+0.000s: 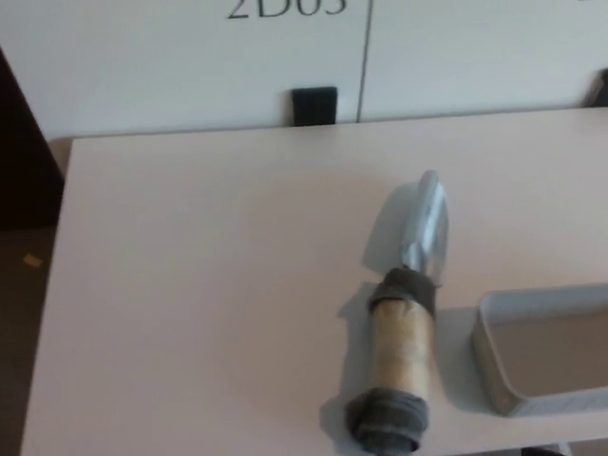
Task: The robot walks towards a desk on which a shovel is kept on the left hand side and a container is kept on the right hand side. The robot picks up the shovel using its left hand and places it in the container.
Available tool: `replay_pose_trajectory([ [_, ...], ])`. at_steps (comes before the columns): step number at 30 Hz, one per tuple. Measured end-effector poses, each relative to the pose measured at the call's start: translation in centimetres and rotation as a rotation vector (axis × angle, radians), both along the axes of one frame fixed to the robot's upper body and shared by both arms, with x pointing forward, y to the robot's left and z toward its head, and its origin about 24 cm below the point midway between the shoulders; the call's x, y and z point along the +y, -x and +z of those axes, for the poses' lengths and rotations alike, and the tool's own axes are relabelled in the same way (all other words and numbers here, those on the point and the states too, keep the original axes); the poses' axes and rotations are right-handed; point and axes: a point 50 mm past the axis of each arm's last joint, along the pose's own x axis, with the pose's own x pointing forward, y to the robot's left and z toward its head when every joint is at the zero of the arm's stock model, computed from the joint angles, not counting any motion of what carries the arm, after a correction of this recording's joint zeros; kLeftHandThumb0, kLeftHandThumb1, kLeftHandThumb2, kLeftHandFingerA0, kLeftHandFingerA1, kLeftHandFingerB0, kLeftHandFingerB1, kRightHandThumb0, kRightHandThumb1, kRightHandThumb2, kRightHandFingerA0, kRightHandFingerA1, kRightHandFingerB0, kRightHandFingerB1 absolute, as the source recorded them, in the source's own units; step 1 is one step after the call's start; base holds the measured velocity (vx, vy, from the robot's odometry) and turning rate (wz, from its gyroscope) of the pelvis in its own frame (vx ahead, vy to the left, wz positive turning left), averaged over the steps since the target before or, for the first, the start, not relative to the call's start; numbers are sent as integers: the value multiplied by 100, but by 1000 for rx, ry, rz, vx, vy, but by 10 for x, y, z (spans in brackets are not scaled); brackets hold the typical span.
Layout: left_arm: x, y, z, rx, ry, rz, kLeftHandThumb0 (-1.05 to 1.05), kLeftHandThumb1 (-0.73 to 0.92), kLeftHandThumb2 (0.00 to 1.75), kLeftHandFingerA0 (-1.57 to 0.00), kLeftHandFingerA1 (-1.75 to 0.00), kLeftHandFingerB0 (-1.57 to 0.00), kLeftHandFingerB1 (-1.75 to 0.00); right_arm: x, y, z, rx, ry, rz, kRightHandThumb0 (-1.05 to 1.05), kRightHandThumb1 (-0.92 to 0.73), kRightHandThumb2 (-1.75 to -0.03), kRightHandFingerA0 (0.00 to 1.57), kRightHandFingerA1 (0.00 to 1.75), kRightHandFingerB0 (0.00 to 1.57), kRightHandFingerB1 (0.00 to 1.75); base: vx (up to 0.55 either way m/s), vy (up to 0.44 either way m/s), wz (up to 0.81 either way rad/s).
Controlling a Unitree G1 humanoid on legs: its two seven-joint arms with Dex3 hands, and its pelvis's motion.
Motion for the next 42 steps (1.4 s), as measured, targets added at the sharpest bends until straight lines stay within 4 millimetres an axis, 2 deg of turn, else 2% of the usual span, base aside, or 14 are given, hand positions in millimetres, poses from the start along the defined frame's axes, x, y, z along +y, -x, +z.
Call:
replay_pose_trajectory([
  [1, 2, 0, 0, 0, -6, 1, -49, 69, 61, -34, -32, -32, -31, 1, 1, -1, 7, -4, -2, -36, -52, -55, 54, 50, 38, 43, 0, 0, 0],
  [5, 3, -1, 0, 0, -11, -1, -49, 69, 61, -36, -32, -32, -31, 2, 0, -2, 5, -8, -1, -36, -52, -55, 54, 50, 38, 43, -7, 38, 5],
  [6, 4, -2, 1, -5, -14, 0, -54, 54, 86, -31, -48, -22, -43, 2, 0, -1, 3, -7, -1, -36, -53, -55, 53, 50, 38, 43, 0, 0, 0],
  [9, 4, -7, 3, -30, -14, -2, -54, 54, 86, -30, -47, -22, -43, 0, 0, -1, 6, -3, -3, -37, -52, -54, 54, 50, 39, 43, -81, -69, 32],
  [10, 3, -5, 2, -23, -11, 0, -49, 68, 61, -35, -32, -32, -31, 0, 0, -1, 6, -2, -3, -38, -51, -54, 55, 50, 40, 43, -76, -58, 20],
  [12, 1, -2, 1, -12, -4, 2, -49, 68, 61, -34, -32, -32, -31, -2, 0, 0, 3, 2, -4, -42, -42, -70, 52, 57, 38, 51, -46, 38, -2],
  [20, 7, -5, 2, -21, -19, 4, -48, 68, 61, -35, -32, -32, -31, 3, -2, -1, 3, -12, 1, -43, -41, -70, 52, 57, 40, 52, -11, 256, -19],
  [21, 9, -6, 3, -25, -26, 4, -53, 52, 85, -30, -47, -21, -43, 4, -2, -1, 3, -15, 0, -43, -41, -70, 52, 57, 39, 52, 26, 205, -5],
  [22, 10, -6, 3, -25, -28, 4, -53, 52, 85, -30, -47, -21, -43, 4, -2, -1, 3, -15, -1, -45, -41, -70, 53, 58, 39, 52, 15, 169, 0],
  [23, 10, -6, 4, -26, -29, 5, -48, 67, 61, -35, -32, -32, -31, 4, -2, -2, 3, -16, -1, -44, -41, -70, 52, 57, 39, 52, -24, 130, -1],
  [35, 9, -8, 4, -33, -21, 8, -47, 68, 61, -35, -32, -32, -31, 6, -5, -2, 3, -24, 0, -38, -49, -54, 56, 51, 40, 44, -25, -64, 5],
  [39, 6, -9, 4, -37, -10, 7, -48, 67, 61, -35, -32, -32, -31, 2, -8, 0, -6, -10, -2, -43, -41, -69, 51, 57, 39, 52, -27, -140, 0],
  [41, 6, -9, 4, -39, -9, 6, -48, 67, 61, -35, -32, -32, -31, 3, -8, 0, -6, -12, -1, -37, -50, -54, 56, 50, 41, 44, 0, 0, 0],
  [42, 6, -9, 4, -39, -9, 5, -53, 52, 85, -29, -47, -23, -43, 3, -8, 0, -7, -12, -1, -36, -50, -54, 56, 51, 41, 44, 0, 0, 0],
])
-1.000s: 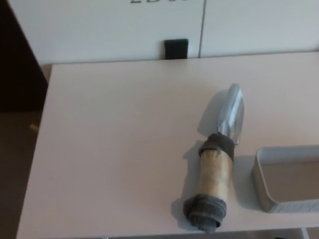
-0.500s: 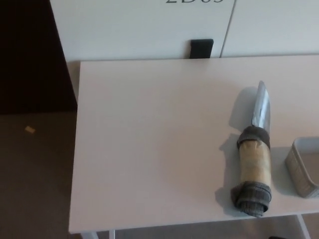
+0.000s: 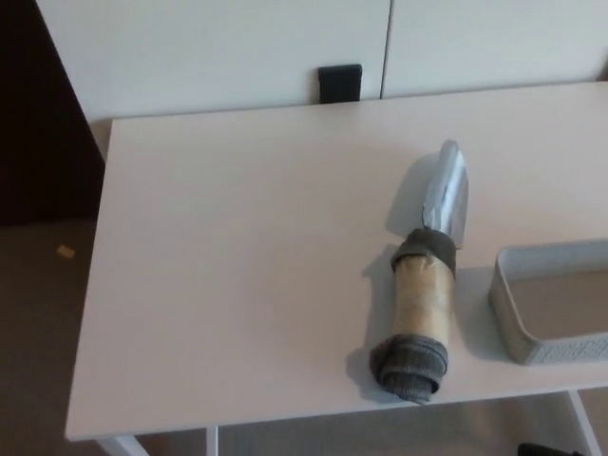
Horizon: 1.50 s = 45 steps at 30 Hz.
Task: The robot walks towards a desk on which a shovel is kept on the left hand side and a container is kept on the right hand side. The robot picks up the shovel using its left hand and places it in the container.
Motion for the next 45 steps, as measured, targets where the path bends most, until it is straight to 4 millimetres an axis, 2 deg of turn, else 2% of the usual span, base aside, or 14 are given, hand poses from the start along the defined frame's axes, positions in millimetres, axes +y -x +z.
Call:
replay_pose_trajectory([
  [4, 0, 0, 0, -1, 0, -1, -49, 67, 61, -36, -32, -32, -31, 0, 0, 0, 0, 0, 2, -40, -50, -54, 55, 49, 41, 43, -22, 67, -2],
  [6, 0, 0, 0, -1, 0, -1, -53, 52, 85, -30, -47, -21, -42, 1, 1, 0, 2, 1, 6, -39, -50, -54, 55, 50, 41, 43, -13, 192, -5],
  [10, 3, 0, 1, 0, -11, 2, -53, 52, 85, -30, -47, -21, -43, 4, 2, -1, 4, -9, 8, -45, -41, -70, 52, 58, 39, 52, -53, 227, 0],
  [12, 4, 1, 1, 3, -14, 4, -48, 67, 61, -35, -32, -32, -31, 5, 2, -1, 8, -11, 8, -45, -41, -71, 53, 59, 41, 53, 19, 15, 7],
  [14, 4, 0, 1, 1, -11, 1, -48, 67, 61, -35, -32, -32, -31, 5, 1, -1, 4, -9, 8, -45, -41, -71, 53, 59, 40, 53, 13, 5, 4],
  [15, 4, 0, 1, 0, -11, 1, -52, 52, 85, -31, -48, -21, -43, 5, 0, -1, 2, -9, 8, -44, -41, -71, 53, 59, 40, 53, 66, -56, 9],
  [16, 4, 0, 1, -1, -11, 1, -47, 67, 61, -35, -32, -32, -31, 5, -1, -1, 1, -9, 8, -44, -41, -70, 52, 58, 39, 52, 51, -73, 9],
  [28, 2, -2, 2, -9, -6, -4, -46, 68, 61, -35, -32, -32, -31, 3, -1, 0, -4, -6, 5, -38, -50, -54, 56, 50, 41, 43, 19, -93, 3],
  [29, 2, -2, 2, -9, -6, -4, -52, 52, 84, -30, -47, -21, -42, 3, 0, 0, -2, -6, 5, -39, -50, -54, 56, 50, 41, 43, 0, 0, 0],
  [32, 2, -2, 2, -8, -6, -3, -52, 52, 84, -30, -47, -22, -43, 3, 0, 0, -1, -7, 5, -37, -50, -54, 54, 50, 41, 43, 0, 0, 0],
  [33, 2, -2, 2, -9, -6, -3, -48, 67, 61, -35, -32, -32, -31, 3, 0, 0, -1, -7, 5, -36, -51, -54, 53, 51, 40, 44, 0, 0, 0],
  [34, 2, -2, 2, -9, -6, -3, -53, 52, 84, -31, -47, -21, -42, 3, 0, 0, -1, -8, 5, -37, -50, -54, 55, 51, 41, 44, 0, 0, 0],
  [38, 2, -2, 2, -9, -7, -2, -52, 52, 85, -31, -48, -22, -43, 3, 0, 0, -2, -8, 6, -45, -41, -70, 52, 58, 39, 52, 0, 0, 0],
  [45, 2, -2, 2, -11, -8, -3, -52, 53, 85, -31, -47, -23, -43, 3, -1, 0, -4, -8, 6, -37, -49, -54, 56, 51, 41, 44, 0, 0, 0],
])
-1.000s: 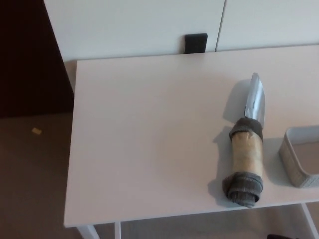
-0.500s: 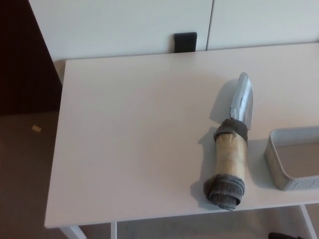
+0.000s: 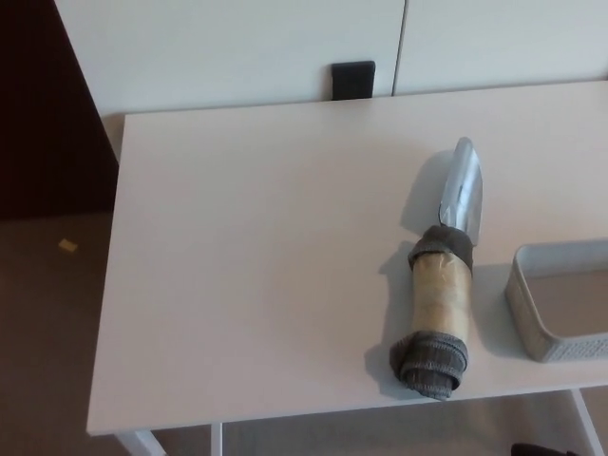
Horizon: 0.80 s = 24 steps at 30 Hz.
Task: The robot walks towards a desk on which a shovel is kept on the left hand side and a container is kept on the right hand side. The robot picks up the shovel using its left hand and places it in the container.
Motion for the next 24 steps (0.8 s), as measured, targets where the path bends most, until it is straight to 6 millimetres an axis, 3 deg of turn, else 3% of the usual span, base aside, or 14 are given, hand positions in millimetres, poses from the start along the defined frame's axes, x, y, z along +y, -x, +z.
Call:
replay_pose_trajectory([
  [1, 0, 0, 0, 0, -1, -1, -52, 54, 85, -31, -48, -21, -42, 0, 0, 0, 0, 0, 0, -44, -42, -70, 51, 57, 39, 52, 0, 0, 0],
  [3, -1, 1, 1, 0, -3, -5, -49, 54, 87, -31, -49, -19, -42, 0, 1, 0, 1, 0, 0, -44, -41, -70, 52, 58, 39, 52, 0, 0, 0],
  [4, -2, 2, 2, -2, -5, -12, -50, 70, 61, -38, -32, -31, -30, 0, 0, 0, 1, 0, 0, -38, -50, -54, 56, 51, 41, 44, 0, 0, 0],
  [5, -3, 3, 4, -7, -7, -21, -50, 53, 88, -34, -51, -19, -43, 0, 0, 0, 1, 1, 0, -43, -42, -70, 52, 59, 39, 52, 4, 5, 8],
  [6, -6, 1, 10, -28, -7, -43, -50, 53, 88, -34, -51, -19, -43, 0, -2, 0, -2, 1, 1, -43, -42, -70, 52, 59, 39, 52, -1, 18, 6],
  [7, -9, -1, 15, -50, -4, -59, -50, 69, 60, -38, -32, -31, -30, 0, -5, 1, -11, 1, 4, -43, -42, -70, 51, 58, 39, 52, 0, 0, 0],
  [10, -14, -4, 28, -99, -2, -107, -47, 70, 61, -35, -32, -30, -31, 2, -12, 3, -29, -2, 12, -42, -43, -70, 51, 57, 39, 52, -23, -2, 8],
  [13, -12, -7, 30, -108, -9, -121, -49, 71, 61, -37, -31, -30, -30, 2, -16, 4, -39, -2, 16, -36, -51, -54, 55, 50, 42, 43, -175, -227, 7],
  [14, -12, -6, 30, -106, -10, -120, -48, 53, 86, -33, -50, -20, -43, 2, -15, 4, -37, -3, 15, -42, -42, -69, 51, 56, 39, 51, -169, -252, 19],
  [16, -8, -8, 28, -101, -19, -110, -48, 53, 87, -32, -49, -19, -43, 1, -10, 2, -23, -2, 8, -42, -42, -69, 51, 57, 39, 51, -106, -364, 40],
  [17, -7, -9, 27, -101, -20, -108, -49, 53, 87, -32, -49, -19, -42, 1, -9, 2, -20, -2, 6, -37, -51, -54, 56, 51, 41, 44, -88, -392, 39],
  [21, -6, -12, 21, -89, -9, -95, -48, 53, 87, -32, -49, -19, -43, -4, -1, -1, 13, 7, -8, -37, -50, -54, 55, 52, 41, 44, -124, -630, 63],
  [22, -6, -11, 20, -84, -8, -93, -49, 70, 61, -38, -32, -32, -30, -6, -2, -1, 11, 13, -9, -42, -41, -70, 51, 59, 38, 52, 92, -180, -5],
  [24, -2, -6, 17, -58, -11, -84, -49, 70, 60, -39, -32, -32, -30, -7, -4, 1, -1, 16, -11, -42, -41, -69, 51, 58, 39, 52, 84, -175, 8],
])
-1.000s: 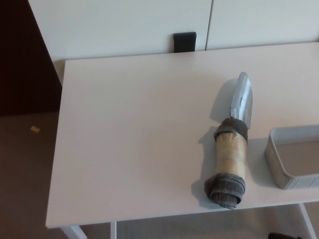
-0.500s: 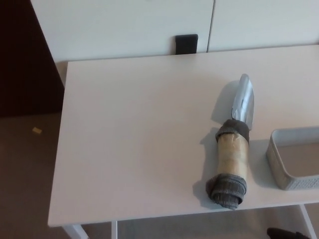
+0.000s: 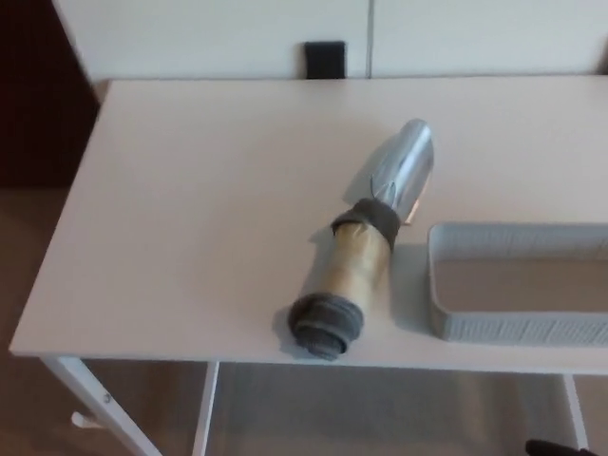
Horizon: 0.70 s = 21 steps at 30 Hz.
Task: The robot walks towards a desk on which a shovel is kept on the left hand side and a container is kept on the right hand side. The robot picks up the shovel using its left hand and places it in the container.
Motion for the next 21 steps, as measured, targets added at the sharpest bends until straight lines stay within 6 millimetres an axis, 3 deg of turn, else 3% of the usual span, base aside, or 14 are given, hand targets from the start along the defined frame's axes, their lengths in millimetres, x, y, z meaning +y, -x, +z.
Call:
replay_pose_trajectory([
  [3, 2, 1, -1, 5, -4, 6, -48, 71, 61, -37, -31, -31, -30, 2, 2, 0, 1, -8, -3, -44, -41, -70, 52, 58, 40, 52, 55, -50, -3],
  [4, 2, 0, -1, 6, -5, 7, -50, 53, 86, -32, -49, -20, -42, 2, 3, -1, 4, -9, -4, -44, -40, -70, 51, 58, 40, 53, 62, 20, -10],
  [5, 3, 1, -2, 8, -6, 9, -50, 53, 86, -32, -49, -20, -42, 2, 4, -1, 7, -9, -4, -44, -40, -70, 51, 58, 40, 53, 53, 67, -12],
  [6, 4, 1, -2, 9, -8, 12, -51, 54, 87, -33, -49, -20, -42, 2, 5, -2, 10, -9, -4, -39, -50, -54, 57, 52, 43, 44, 59, 119, -13],
  [7, 4, 0, -2, 10, -9, 13, -52, 54, 86, -33, -48, -21, -42, 3, 5, -2, 11, -9, -2, -44, -42, -71, 52, 58, 39, 52, 44, 138, -12],
  [11, 7, 0, -2, 8, -16, 17, -48, 53, 86, -33, -49, -19, -43, 7, 4, -1, 6, -16, 5, -43, -42, -70, 52, 58, 39, 51, 22, 252, -14],
  [12, 9, -1, -1, 6, -24, 19, -47, 53, 86, -32, -49, -19, -43, 9, 2, -1, 1, -21, 9, -36, -51, -54, 56, 51, 41, 43, -17, 271, -7],
  [13, 10, -2, -1, 3, -28, 20, -48, 69, 61, -38, -32, -32, -30, 10, 2, -1, 0, -24, 12, -36, -51, -54, 56, 51, 41, 43, -3, 223, 16],
  [14, 11, -3, 0, 0, -31, 21, -49, 69, 61, -38, -32, -32, -30, 10, 2, -1, -1, -24, 13, -45, -40, -70, 52, 58, 39, 52, 5, 176, -2],
  [15, 12, -3, 0, -1, -31, 22, -48, 53, 86, -33, -50, -20, -43, 10, 1, -1, -1, -25, 13, -46, -40, -71, 52, 59, 38, 52, 34, 127, 1],
  [21, 11, -5, 1, -9, -31, 21, -51, 53, 86, -32, -49, -20, -42, 10, -2, -3, -3, -26, 13, -43, -40, -70, 52, 58, 39, 53, 28, 14, -1],
])
